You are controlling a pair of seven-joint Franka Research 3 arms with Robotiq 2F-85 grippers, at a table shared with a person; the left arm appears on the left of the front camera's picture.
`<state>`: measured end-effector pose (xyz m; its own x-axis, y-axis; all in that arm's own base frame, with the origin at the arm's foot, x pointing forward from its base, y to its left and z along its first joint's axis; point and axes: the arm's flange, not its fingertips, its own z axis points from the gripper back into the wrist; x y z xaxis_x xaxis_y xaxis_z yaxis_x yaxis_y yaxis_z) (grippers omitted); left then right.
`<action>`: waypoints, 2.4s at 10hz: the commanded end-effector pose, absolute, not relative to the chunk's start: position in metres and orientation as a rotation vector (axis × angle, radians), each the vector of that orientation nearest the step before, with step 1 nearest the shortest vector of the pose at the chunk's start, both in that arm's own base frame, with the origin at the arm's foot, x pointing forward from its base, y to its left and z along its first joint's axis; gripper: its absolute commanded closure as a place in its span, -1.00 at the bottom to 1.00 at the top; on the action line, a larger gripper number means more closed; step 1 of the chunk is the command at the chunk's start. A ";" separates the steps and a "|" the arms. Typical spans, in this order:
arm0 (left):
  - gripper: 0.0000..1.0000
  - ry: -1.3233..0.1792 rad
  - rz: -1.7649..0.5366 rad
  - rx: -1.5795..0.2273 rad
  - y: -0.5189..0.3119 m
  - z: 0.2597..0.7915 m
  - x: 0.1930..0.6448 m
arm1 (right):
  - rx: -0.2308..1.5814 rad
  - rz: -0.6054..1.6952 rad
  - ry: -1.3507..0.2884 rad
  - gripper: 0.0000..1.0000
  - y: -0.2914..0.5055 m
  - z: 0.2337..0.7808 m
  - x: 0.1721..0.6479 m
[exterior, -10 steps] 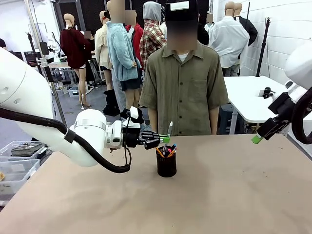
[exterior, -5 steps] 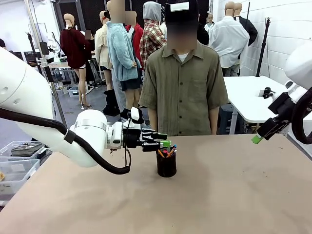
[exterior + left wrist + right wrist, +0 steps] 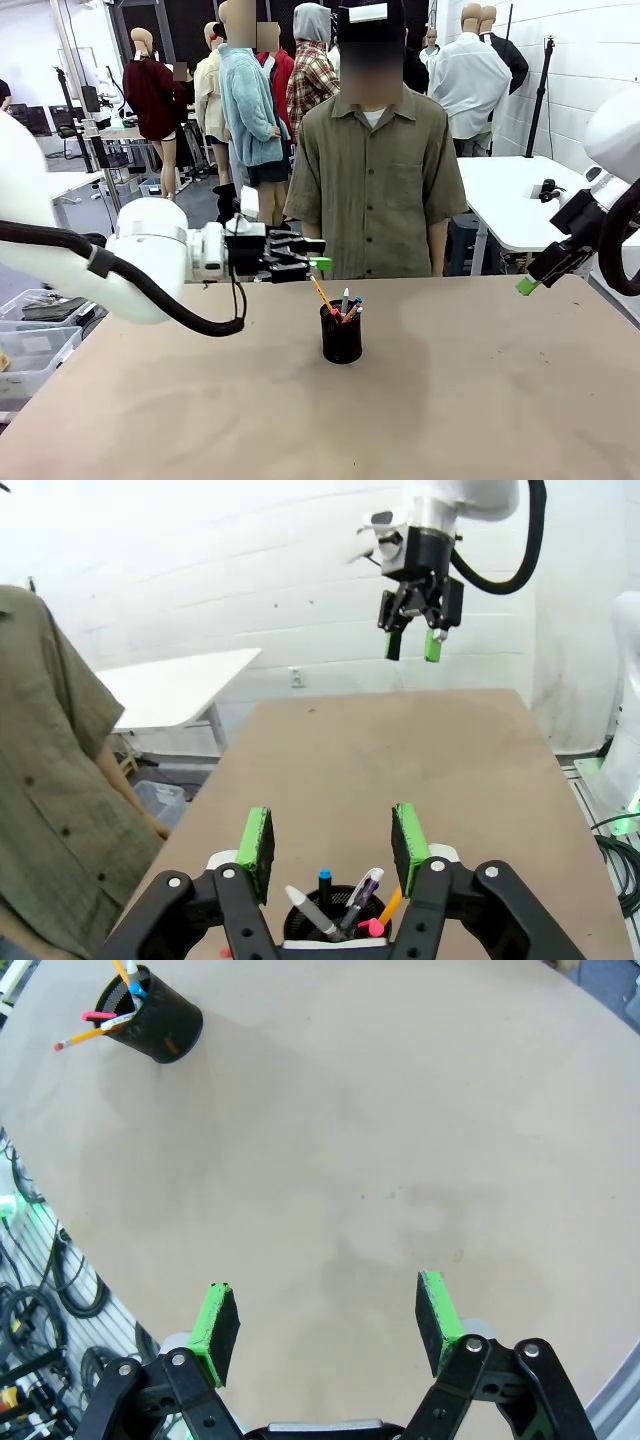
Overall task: Place the pens into the pen holder.
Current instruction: Pick up a writing instrument from the table and place it into the Pen holder.
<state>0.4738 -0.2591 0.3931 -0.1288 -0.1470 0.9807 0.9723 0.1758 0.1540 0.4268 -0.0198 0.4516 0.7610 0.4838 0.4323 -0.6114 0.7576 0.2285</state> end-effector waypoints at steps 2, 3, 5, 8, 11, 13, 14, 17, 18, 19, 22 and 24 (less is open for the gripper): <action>-0.25 -1.115 -1.098 -0.746 -0.202 0.433 0.461 | 0.373 0.624 -0.368 -0.77 -0.020 0.449 0.427; -0.25 -1.062 -1.052 -0.694 -0.183 0.451 0.456 | 0.373 0.624 -0.368 -0.77 -0.020 0.449 0.427; -0.25 -0.893 -1.016 -0.596 -0.157 0.476 0.444 | 0.373 0.624 -0.368 -0.77 -0.020 0.449 0.427; -0.25 -0.599 -0.953 -0.488 -0.135 0.499 0.432 | 0.373 0.624 -0.368 -0.77 -0.020 0.449 0.427; -0.30 -0.401 -0.852 -0.400 -0.131 0.495 0.422 | 0.373 0.624 -0.368 -0.77 -0.020 0.449 0.427; -1.00 -0.267 -0.781 -0.363 -0.141 0.472 0.420 | 0.373 0.624 -0.368 -0.77 -0.020 0.449 0.427; -1.00 -0.254 -0.730 -0.318 -0.144 0.462 0.420 | 0.373 0.624 -0.368 -0.77 -0.020 0.449 0.427; -1.00 -0.274 -0.733 -0.323 -0.142 0.458 0.419 | 0.373 0.624 -0.368 -0.77 -0.020 0.449 0.427; -1.00 -0.274 -0.733 -0.323 -0.142 0.458 0.419 | 0.373 0.624 -0.368 -0.77 -0.020 0.449 0.427; -1.00 -0.274 -0.733 -0.323 -0.142 0.458 0.419 | 0.373 0.624 -0.368 -0.77 -0.020 0.449 0.427; -1.00 -0.274 -0.733 -0.323 -0.142 0.458 0.419 | 0.373 0.624 -0.368 -0.77 -0.020 0.449 0.427; -1.00 -0.274 -0.733 -0.323 -0.142 0.458 0.419 | 0.373 0.624 -0.368 -0.77 -0.020 0.449 0.427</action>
<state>0.4197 -0.1443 0.4541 0.7194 -0.5920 0.3634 0.6803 0.7062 -0.1962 0.4268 -0.0197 0.4516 0.7608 0.4837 0.4326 -0.6117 0.7573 0.2289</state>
